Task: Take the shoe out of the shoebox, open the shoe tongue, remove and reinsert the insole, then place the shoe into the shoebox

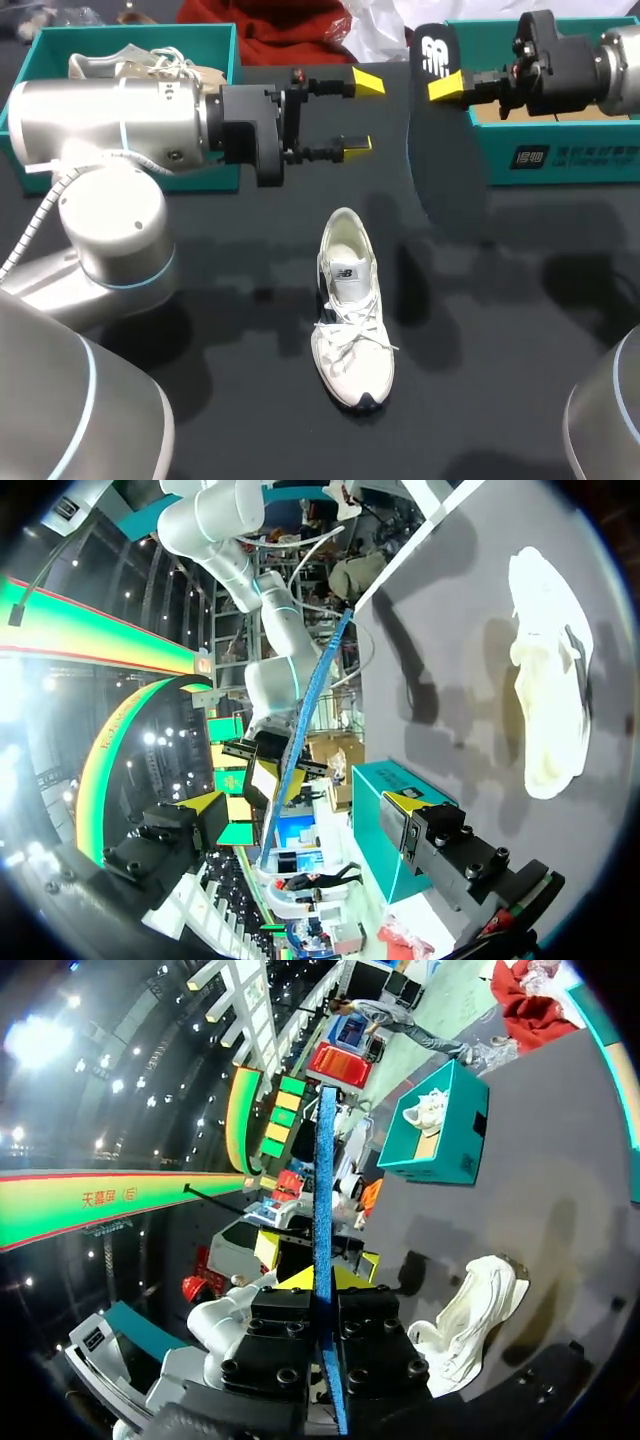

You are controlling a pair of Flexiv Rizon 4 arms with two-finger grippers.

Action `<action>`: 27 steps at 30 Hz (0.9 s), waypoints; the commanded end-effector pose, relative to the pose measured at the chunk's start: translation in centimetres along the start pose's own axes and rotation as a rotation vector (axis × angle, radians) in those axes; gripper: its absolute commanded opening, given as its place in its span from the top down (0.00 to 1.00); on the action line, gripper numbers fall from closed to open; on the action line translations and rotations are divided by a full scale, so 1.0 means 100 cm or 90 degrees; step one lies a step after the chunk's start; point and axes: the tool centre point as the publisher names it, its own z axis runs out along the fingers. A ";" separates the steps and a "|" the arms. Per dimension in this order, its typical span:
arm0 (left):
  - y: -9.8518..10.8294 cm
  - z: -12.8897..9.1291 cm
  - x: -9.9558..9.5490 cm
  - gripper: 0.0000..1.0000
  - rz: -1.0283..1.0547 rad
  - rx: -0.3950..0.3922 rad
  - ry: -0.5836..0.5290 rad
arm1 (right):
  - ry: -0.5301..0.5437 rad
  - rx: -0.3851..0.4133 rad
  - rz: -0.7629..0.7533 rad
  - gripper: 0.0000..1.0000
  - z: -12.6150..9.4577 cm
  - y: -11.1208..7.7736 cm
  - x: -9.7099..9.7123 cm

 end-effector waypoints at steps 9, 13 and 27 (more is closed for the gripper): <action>0.003 0.008 -0.003 0.00 -0.005 0.009 0.006 | 0.008 0.013 -0.001 1.00 0.007 0.010 -0.008; 0.003 0.019 -0.001 0.00 -0.012 0.024 0.004 | -0.003 0.020 0.056 1.00 0.020 0.021 -0.019; 0.013 0.037 0.013 0.33 -0.027 0.014 -0.015 | 0.026 -0.012 0.159 1.00 0.033 0.036 -0.038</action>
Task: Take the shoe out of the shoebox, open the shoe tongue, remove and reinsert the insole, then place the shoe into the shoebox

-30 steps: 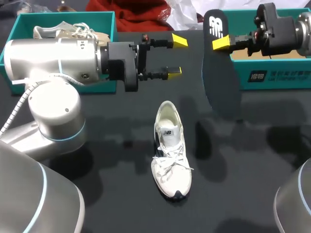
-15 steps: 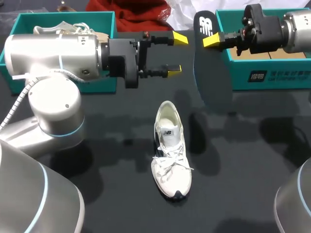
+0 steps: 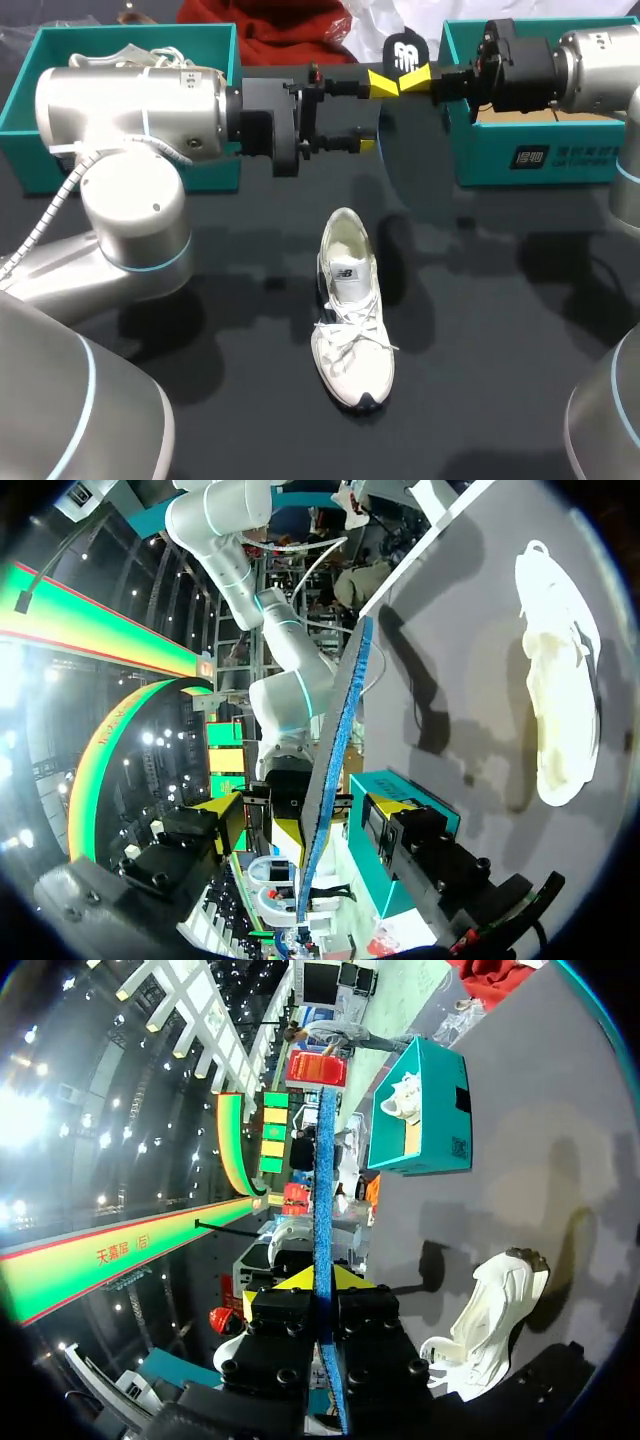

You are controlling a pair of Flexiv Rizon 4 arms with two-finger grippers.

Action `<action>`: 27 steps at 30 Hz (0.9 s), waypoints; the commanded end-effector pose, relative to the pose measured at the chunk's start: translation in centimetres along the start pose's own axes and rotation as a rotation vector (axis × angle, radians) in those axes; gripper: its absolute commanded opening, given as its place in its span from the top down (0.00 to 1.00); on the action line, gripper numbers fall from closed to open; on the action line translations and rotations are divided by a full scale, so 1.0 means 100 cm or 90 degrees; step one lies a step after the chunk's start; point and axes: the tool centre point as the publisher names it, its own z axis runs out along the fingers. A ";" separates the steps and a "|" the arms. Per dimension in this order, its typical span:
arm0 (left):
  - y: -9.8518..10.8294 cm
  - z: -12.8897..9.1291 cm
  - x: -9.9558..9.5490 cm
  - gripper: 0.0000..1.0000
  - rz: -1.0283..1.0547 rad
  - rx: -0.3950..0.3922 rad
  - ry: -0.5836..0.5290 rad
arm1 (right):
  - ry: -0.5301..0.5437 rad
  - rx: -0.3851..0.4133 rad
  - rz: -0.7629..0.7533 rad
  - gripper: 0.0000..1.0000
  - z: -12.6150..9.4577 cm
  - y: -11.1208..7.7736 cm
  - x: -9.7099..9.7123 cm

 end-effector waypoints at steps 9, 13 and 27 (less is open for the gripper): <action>0.005 0.019 0.013 0.53 0.011 -0.019 -0.003 | 0.016 0.011 0.057 1.00 0.012 0.008 -0.015; 0.007 0.018 0.014 0.56 0.011 -0.021 -0.002 | 0.019 0.011 0.068 1.00 0.014 0.008 -0.016; 0.011 0.019 0.023 0.84 0.013 -0.028 0.017 | 0.021 0.016 0.090 1.00 0.018 0.013 -0.021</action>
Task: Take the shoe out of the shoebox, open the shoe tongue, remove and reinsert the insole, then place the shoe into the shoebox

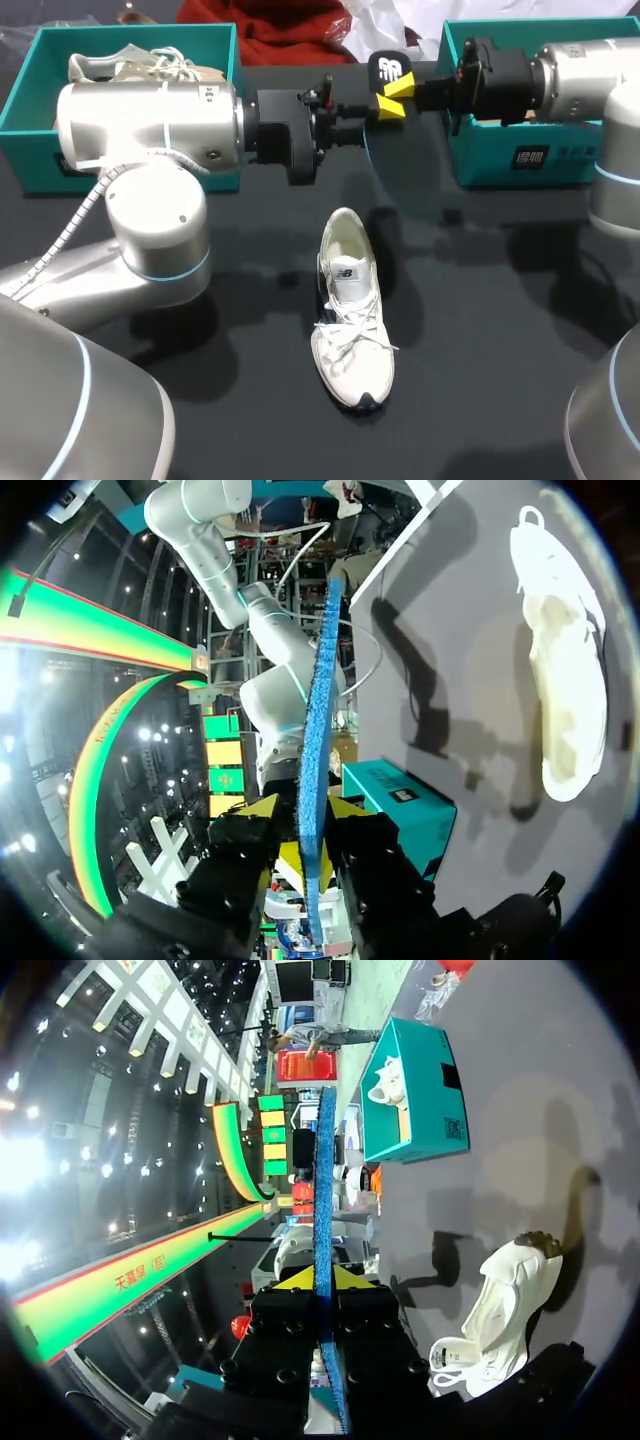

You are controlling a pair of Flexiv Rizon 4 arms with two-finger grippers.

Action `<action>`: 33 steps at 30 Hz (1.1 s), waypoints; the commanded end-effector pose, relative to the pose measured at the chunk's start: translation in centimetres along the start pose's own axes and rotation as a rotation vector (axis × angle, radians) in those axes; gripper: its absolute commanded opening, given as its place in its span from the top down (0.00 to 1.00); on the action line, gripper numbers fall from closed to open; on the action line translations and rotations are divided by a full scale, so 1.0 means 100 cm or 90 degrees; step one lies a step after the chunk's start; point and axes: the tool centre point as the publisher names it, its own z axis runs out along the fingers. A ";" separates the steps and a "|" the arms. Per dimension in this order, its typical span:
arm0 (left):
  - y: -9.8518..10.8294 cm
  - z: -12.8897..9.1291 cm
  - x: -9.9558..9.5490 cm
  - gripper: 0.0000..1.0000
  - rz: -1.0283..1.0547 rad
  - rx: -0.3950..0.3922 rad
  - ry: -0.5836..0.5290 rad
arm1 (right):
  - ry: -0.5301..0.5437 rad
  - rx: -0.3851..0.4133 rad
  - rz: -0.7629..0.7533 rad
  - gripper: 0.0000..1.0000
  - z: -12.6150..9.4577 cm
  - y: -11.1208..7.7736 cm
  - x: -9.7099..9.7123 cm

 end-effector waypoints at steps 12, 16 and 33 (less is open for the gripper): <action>0.000 0.003 0.003 1.00 0.001 -0.006 0.009 | 0.009 -0.001 0.002 0.00 0.000 0.000 0.000; -0.004 -0.009 0.002 1.00 0.003 -0.008 0.009 | 0.009 0.000 -0.009 0.00 -0.007 -0.005 0.000; -0.028 -0.092 0.003 1.00 -0.257 0.015 -0.061 | 0.009 0.013 -0.042 0.00 -0.041 -0.037 0.001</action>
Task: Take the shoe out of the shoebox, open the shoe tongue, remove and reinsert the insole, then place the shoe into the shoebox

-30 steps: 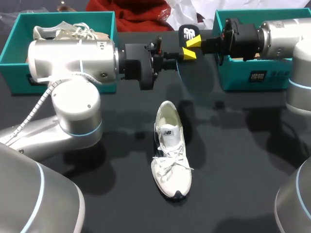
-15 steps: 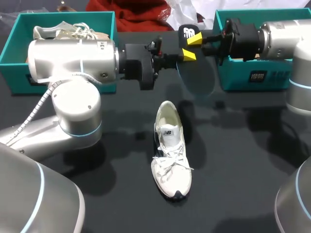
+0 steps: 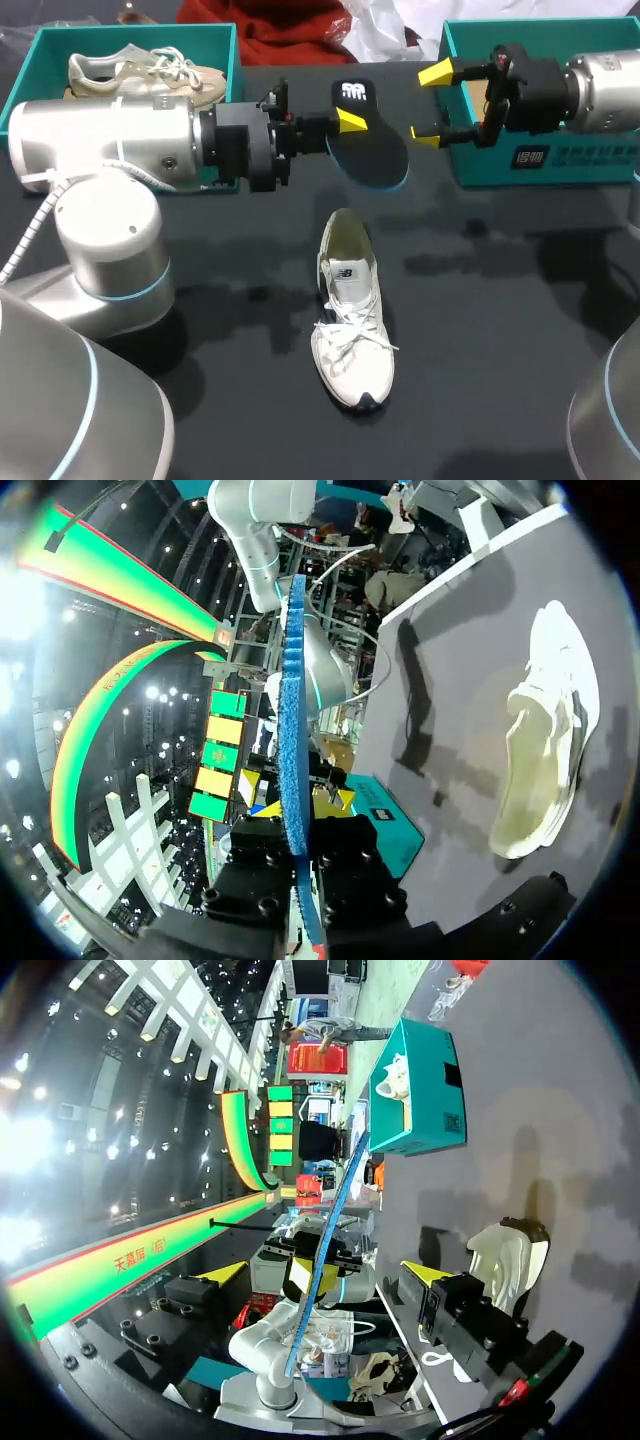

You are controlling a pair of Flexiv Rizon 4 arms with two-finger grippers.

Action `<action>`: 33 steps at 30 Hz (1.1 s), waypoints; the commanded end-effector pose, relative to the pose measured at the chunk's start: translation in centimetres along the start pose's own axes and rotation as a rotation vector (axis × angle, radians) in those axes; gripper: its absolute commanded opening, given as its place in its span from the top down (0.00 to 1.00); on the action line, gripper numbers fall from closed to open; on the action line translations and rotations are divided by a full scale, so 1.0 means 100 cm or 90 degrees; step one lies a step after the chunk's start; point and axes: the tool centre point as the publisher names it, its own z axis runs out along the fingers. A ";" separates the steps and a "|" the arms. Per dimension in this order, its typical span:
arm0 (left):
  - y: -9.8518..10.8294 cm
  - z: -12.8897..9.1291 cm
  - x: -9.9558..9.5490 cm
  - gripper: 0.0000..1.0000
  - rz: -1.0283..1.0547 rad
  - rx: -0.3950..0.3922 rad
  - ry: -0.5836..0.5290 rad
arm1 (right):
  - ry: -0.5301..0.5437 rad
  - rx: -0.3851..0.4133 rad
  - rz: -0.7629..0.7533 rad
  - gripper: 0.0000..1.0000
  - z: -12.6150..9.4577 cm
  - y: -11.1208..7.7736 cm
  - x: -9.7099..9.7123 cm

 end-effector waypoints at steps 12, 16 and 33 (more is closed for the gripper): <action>-0.005 -0.049 0.015 1.00 -0.337 0.059 0.003 | -0.002 -0.006 0.000 0.00 -0.002 -0.006 0.001; -0.005 -0.049 0.015 1.00 -0.337 0.059 0.003 | -0.002 -0.006 0.000 0.00 -0.002 -0.006 0.001; -0.014 -0.041 -0.005 1.00 -0.761 -0.043 0.048 | -0.002 -0.006 0.000 0.00 -0.002 -0.006 0.001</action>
